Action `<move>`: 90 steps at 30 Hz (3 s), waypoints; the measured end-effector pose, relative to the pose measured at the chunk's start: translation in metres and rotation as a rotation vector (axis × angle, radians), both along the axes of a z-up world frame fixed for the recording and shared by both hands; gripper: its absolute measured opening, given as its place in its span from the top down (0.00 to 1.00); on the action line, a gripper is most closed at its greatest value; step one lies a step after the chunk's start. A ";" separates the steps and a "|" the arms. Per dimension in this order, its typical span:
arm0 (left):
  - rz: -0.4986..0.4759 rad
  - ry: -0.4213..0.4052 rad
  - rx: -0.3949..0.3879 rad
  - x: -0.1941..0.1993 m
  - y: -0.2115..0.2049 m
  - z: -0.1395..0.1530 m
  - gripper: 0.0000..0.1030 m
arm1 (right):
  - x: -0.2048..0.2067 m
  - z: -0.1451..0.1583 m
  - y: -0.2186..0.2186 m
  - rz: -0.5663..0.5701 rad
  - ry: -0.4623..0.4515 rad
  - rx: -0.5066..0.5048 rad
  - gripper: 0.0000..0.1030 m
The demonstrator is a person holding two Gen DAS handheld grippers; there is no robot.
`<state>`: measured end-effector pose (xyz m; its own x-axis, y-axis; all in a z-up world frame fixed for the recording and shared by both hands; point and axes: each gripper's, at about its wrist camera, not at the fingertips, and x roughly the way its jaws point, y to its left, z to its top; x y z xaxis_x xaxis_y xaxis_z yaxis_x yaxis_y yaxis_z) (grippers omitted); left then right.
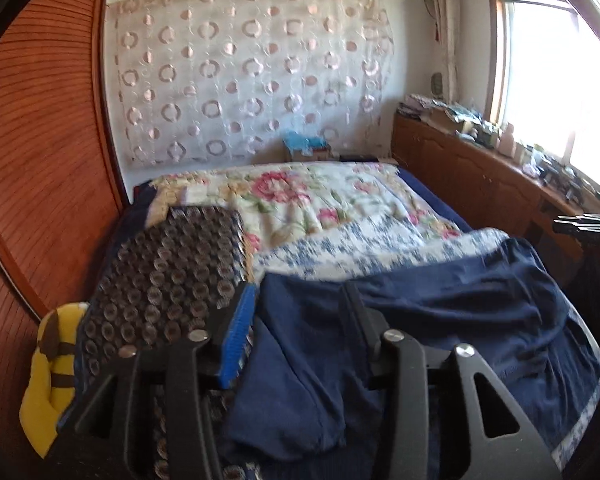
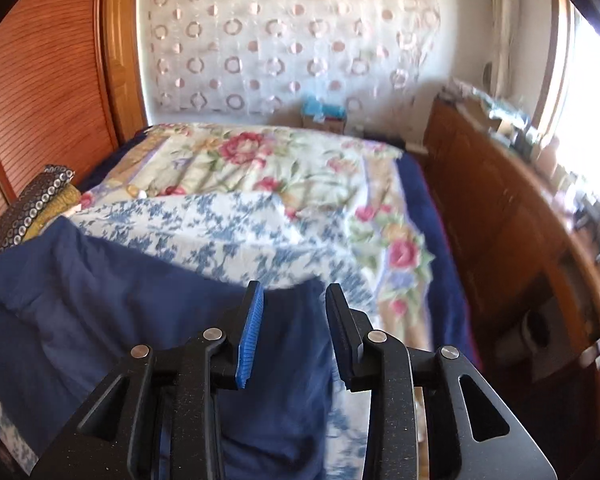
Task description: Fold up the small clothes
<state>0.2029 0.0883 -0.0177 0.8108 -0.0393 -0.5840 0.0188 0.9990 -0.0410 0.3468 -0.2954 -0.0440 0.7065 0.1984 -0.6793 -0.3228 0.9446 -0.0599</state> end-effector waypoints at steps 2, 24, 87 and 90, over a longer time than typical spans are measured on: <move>-0.017 0.016 0.008 -0.011 -0.008 -0.003 0.46 | -0.008 -0.014 -0.002 0.006 0.015 -0.003 0.66; -0.062 0.252 -0.019 -0.054 -0.031 -0.095 0.46 | -0.088 -0.099 -0.029 -0.080 0.145 0.072 0.50; 0.019 0.047 -0.127 -0.054 -0.013 -0.033 0.95 | -0.094 -0.102 -0.008 -0.042 0.081 0.133 0.98; 0.018 0.012 -0.135 -0.060 -0.008 -0.015 0.95 | -0.104 -0.084 -0.008 -0.019 0.023 0.157 0.99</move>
<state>0.1433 0.0806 -0.0332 0.8053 -0.1036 -0.5837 -0.0005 0.9845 -0.1755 0.2424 -0.3038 -0.1277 0.6954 0.2902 -0.6574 -0.3046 0.9476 0.0960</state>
